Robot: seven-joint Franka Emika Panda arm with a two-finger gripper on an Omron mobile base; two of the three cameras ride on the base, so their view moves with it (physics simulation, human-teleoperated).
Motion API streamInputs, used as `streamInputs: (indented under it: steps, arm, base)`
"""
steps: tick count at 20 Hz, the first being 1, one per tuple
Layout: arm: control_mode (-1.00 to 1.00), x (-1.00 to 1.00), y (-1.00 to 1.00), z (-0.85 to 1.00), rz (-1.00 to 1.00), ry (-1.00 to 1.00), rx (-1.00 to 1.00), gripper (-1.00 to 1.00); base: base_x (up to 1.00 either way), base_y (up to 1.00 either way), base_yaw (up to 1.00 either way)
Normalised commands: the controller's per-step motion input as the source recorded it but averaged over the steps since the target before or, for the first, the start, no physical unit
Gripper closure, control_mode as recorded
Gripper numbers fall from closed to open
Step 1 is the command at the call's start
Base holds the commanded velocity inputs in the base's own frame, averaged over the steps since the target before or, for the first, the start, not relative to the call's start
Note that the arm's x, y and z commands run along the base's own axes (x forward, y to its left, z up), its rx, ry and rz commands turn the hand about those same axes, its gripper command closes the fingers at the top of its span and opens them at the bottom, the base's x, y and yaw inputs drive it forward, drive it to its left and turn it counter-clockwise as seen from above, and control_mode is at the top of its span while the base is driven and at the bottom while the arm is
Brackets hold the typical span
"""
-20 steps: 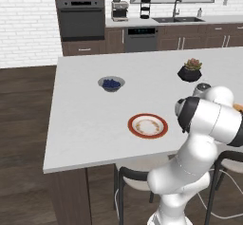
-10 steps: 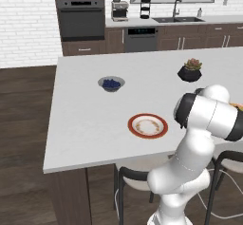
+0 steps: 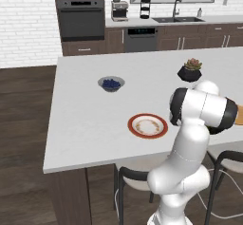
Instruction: Pick the chicken drumstick and lime from their plates and place them in the bowl. Then put the bowl in the fridge.
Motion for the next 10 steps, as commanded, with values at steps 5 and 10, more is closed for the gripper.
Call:
streamInputs:
  steps: [5, 10]
  arm:
    - [-1.0, 0.28, 0.0, -0.23, 0.05, 0.0, 0.0, 1.0]
    - [-1.0, 0.01, 0.0, -0.01, 0.01, 0.0, 0.0, 1.0]
  base:
    - [0.0, 0.0, 0.0]
    - [0.0, 0.0, 0.0]
